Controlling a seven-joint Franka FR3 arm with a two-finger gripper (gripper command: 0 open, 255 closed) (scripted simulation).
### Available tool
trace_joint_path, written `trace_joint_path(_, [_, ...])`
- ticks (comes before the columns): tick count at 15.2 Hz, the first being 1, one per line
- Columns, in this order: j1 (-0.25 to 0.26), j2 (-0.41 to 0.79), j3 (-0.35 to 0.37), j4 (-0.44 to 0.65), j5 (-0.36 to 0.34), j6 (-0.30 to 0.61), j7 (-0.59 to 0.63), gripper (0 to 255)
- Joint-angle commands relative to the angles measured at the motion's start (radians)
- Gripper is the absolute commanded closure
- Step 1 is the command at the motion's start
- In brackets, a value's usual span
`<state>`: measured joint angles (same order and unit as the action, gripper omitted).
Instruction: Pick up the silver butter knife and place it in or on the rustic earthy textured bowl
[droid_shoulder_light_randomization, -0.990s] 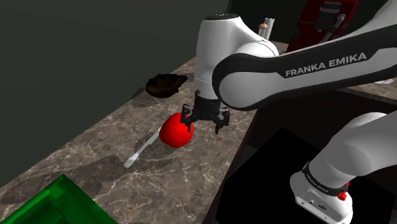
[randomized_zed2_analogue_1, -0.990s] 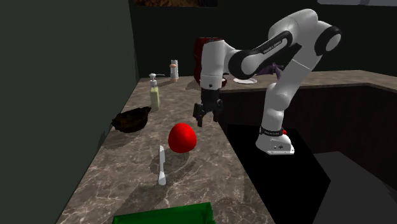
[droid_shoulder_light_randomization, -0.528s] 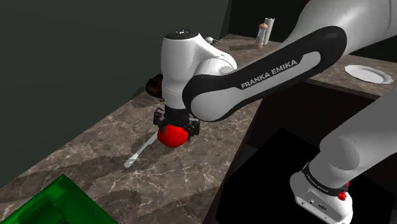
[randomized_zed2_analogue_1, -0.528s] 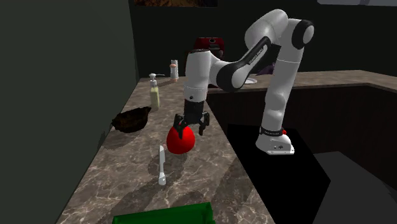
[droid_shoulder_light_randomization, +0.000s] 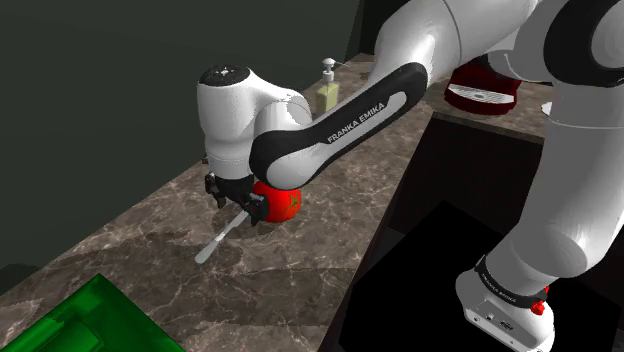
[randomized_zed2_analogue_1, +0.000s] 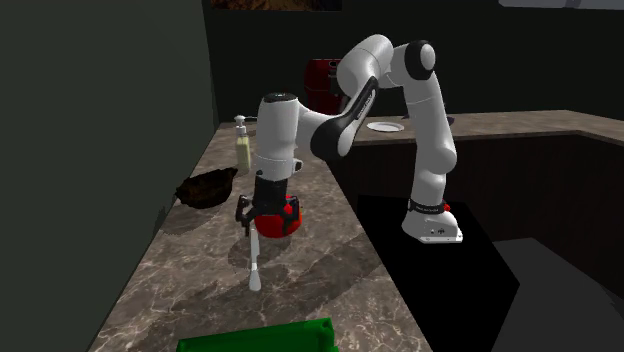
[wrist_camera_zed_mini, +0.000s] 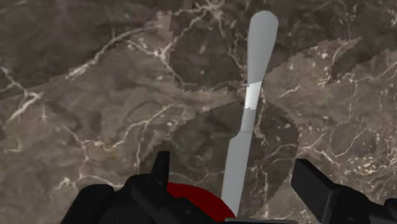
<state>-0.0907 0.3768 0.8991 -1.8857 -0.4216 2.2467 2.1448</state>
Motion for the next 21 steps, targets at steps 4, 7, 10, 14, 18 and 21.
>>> trace_joint_path(4, [0.074,0.092,-0.078,0.061,-0.099,0.016,0.08,0])
trace_joint_path(7, [0.09,0.121,-0.097,0.061,-0.125,0.038,0.095,0])
trace_joint_path(10, [0.098,0.136,-0.108,0.062,-0.139,0.05,0.103,0])
trace_joint_path(14, [0.098,0.136,-0.108,0.062,-0.139,0.05,0.103,0])
trace_joint_path(18, [0.098,0.136,-0.108,0.062,-0.138,0.05,0.103,255])
trace_joint_path(21, [0.098,0.136,-0.108,0.061,-0.139,0.05,0.104,255])
